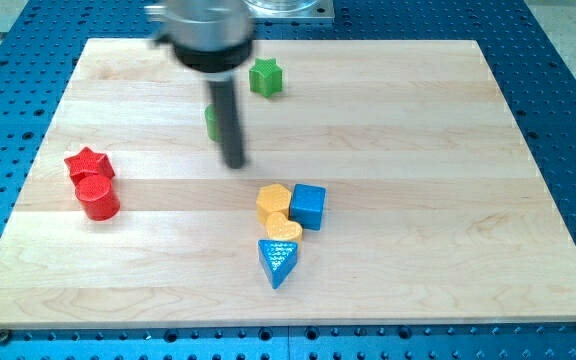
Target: Move the yellow hexagon blue cube to the bottom right of the red circle
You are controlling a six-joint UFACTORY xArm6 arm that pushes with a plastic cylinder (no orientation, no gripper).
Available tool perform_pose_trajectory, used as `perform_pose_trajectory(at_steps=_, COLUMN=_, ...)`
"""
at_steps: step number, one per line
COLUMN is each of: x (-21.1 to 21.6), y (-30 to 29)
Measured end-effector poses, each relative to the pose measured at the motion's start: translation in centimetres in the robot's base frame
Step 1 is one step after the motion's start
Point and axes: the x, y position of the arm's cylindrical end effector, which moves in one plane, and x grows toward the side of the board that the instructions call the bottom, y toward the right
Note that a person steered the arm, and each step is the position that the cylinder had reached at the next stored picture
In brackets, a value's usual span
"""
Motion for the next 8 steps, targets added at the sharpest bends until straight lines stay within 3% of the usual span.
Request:
perform_pose_trajectory(at_steps=1, x=-1.4, y=10.3)
perform_pose_trajectory(at_steps=2, x=3.4, y=11.8)
perform_pose_trajectory(at_steps=3, x=3.5, y=13.3)
perform_pose_trajectory(at_steps=4, x=7.5, y=13.5)
perform_pose_trajectory(at_steps=5, x=7.8, y=12.5)
perform_pose_trajectory(at_steps=6, x=8.0, y=7.5)
perform_pose_trajectory(at_steps=8, x=7.8, y=5.8)
